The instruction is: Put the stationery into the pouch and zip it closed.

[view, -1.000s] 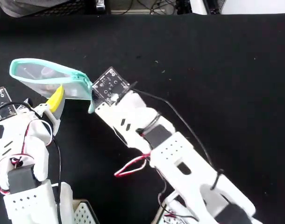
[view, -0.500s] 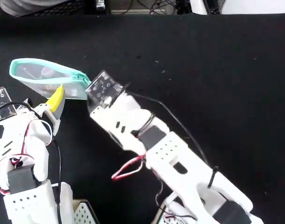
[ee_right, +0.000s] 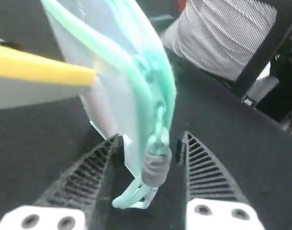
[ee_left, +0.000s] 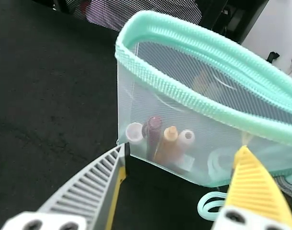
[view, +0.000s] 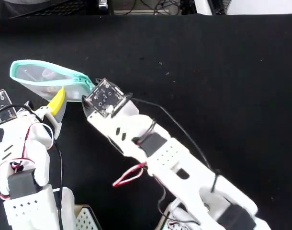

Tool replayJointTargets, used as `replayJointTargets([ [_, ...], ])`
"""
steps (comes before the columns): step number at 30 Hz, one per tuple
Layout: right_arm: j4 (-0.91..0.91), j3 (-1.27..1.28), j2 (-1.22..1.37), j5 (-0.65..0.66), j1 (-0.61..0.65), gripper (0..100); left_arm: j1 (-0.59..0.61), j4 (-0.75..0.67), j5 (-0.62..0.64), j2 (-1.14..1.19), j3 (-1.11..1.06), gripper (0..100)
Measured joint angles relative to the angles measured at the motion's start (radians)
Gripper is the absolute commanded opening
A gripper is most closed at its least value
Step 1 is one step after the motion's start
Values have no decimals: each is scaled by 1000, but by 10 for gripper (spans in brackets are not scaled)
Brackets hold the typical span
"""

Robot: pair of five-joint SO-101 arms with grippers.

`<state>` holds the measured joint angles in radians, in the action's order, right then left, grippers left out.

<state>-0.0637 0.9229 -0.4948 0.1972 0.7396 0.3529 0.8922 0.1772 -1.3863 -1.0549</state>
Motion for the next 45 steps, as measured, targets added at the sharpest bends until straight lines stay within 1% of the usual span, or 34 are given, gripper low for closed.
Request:
replayJointTargets([
  [5,72,0,127,0,-29,191,0,0,0,0,0,347],
  [10,89,-2,115,0,-46,191,0,0,0,0,0,347],
  [19,91,55,-37,2,-46,191,0,0,0,0,0,347],
  [23,91,55,-26,2,-46,191,0,0,0,0,0,347],
  [29,91,37,77,0,-46,188,0,0,0,0,0,347],
  [34,91,26,86,0,-46,80,0,0,0,0,-6,347],
  [41,91,80,-55,2,-46,96,0,0,0,0,-15,347],
  [43,91,89,-81,2,-46,77,0,0,0,0,-15,347],
  [45,91,89,-89,2,-46,36,0,0,0,0,-15,347],
])
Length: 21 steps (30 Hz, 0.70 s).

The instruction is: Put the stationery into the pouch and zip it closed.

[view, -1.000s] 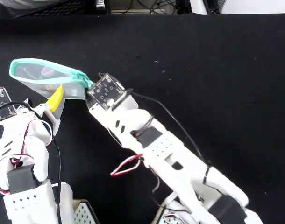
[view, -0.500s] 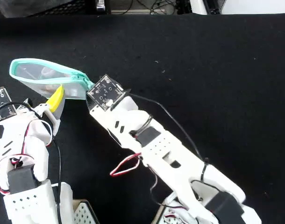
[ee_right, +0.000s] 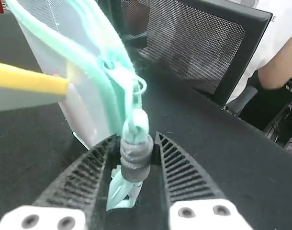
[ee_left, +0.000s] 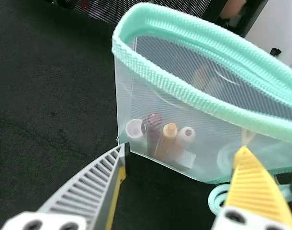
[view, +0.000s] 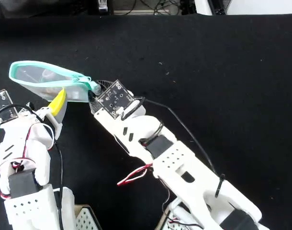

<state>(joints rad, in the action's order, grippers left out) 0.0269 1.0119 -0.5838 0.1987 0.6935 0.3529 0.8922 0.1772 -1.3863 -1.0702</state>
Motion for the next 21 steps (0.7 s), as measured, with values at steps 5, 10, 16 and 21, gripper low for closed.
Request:
replayJointTargets([
  [5,0,8,-2,0,0,11,0,0,0,0,0,347],
  [10,0,25,-11,0,0,11,0,0,0,0,0,347],
  [16,-132,0,-140,60,41,11,0,0,0,0,0,349],
  [21,-411,-157,-215,213,107,11,37,2,37,0,18,349],
])
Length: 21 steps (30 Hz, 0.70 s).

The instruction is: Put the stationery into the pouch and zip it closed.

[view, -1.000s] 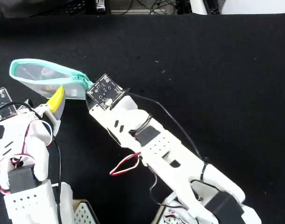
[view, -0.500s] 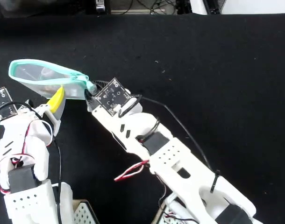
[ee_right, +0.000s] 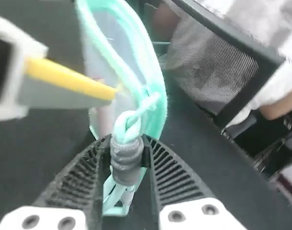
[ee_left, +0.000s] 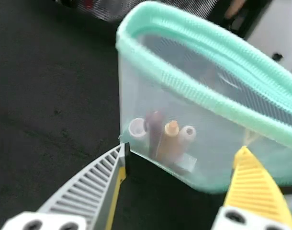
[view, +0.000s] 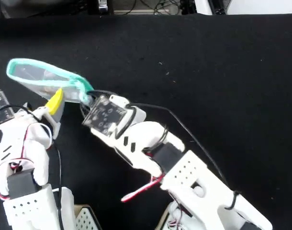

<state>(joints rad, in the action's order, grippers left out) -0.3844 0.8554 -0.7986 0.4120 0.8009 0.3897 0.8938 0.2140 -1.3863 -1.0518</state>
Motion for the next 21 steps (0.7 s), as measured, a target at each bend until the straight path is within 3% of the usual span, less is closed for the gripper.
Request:
replayJointTargets([
  [5,-236,-146,-32,43,69,11,44,0,17,0,18,348],
  [14,-281,-186,-77,57,115,11,26,11,17,0,21,349],
  [21,-281,-186,-77,203,117,11,-5,239,-83,-78,149,350],
])
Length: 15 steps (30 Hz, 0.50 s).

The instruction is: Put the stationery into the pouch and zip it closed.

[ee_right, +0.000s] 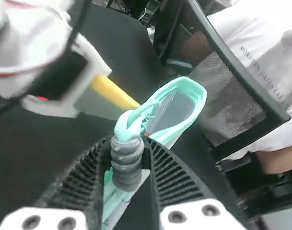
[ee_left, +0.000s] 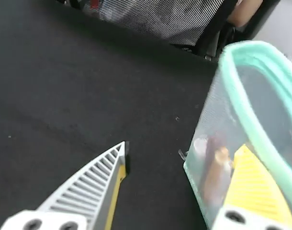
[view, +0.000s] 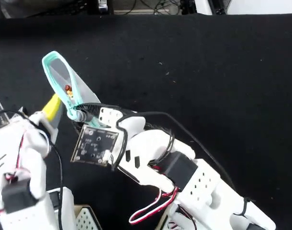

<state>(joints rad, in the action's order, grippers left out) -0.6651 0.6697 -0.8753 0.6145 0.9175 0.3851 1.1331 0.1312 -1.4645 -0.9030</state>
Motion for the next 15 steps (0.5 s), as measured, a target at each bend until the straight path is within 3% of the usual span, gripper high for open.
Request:
replayJointTargets([
  [6,0,0,0,100,0,12,-17,215,-210,-213,98,350],
  [10,0,0,-2,146,0,12,-146,302,-288,-339,115,350],
  [15,-14,-9,-2,153,0,12,-308,333,-293,-345,106,350],
])
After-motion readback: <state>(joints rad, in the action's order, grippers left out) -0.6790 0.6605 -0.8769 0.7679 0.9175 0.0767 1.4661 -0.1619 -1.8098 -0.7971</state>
